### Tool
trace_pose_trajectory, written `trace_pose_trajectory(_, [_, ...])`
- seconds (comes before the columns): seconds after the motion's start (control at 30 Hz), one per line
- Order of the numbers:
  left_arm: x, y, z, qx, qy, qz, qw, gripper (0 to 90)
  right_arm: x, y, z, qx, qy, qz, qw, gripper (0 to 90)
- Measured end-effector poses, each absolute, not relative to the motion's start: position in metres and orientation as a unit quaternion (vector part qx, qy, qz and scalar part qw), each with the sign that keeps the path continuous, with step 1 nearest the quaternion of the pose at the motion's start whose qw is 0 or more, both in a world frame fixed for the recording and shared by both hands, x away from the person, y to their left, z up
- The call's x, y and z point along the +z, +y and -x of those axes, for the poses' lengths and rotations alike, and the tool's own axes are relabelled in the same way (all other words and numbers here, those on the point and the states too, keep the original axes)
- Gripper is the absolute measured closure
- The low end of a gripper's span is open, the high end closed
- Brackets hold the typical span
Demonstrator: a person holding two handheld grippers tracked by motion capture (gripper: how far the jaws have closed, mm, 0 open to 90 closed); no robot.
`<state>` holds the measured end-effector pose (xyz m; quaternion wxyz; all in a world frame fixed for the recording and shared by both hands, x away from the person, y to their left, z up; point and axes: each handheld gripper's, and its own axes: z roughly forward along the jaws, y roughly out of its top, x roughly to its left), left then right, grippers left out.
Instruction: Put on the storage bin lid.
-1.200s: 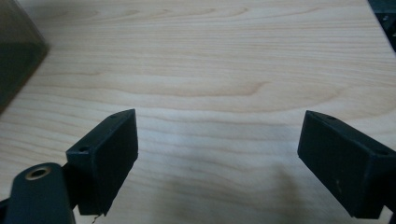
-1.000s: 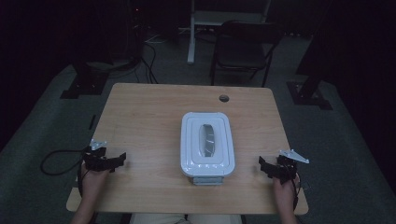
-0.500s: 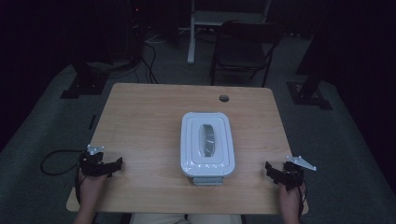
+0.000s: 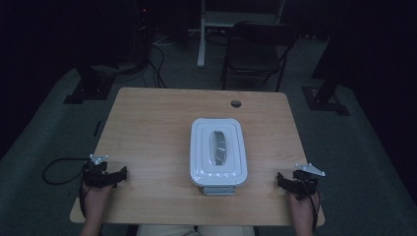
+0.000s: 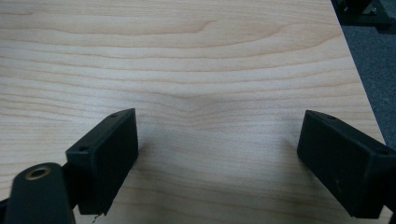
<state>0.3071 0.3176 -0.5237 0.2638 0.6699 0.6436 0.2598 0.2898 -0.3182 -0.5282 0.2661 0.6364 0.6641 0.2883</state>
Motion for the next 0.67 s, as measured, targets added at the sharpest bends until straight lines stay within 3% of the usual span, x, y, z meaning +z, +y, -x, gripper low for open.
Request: trace_pose_trajectory(0.67, [-0.5236, 0.3177, -0.3060, 0.261, 0.646, -0.668, 0.262, 2.1, -0.5283, -0.3184, -0.2922, 0.289, 0.665, -0.636, 0.265, 11.9])
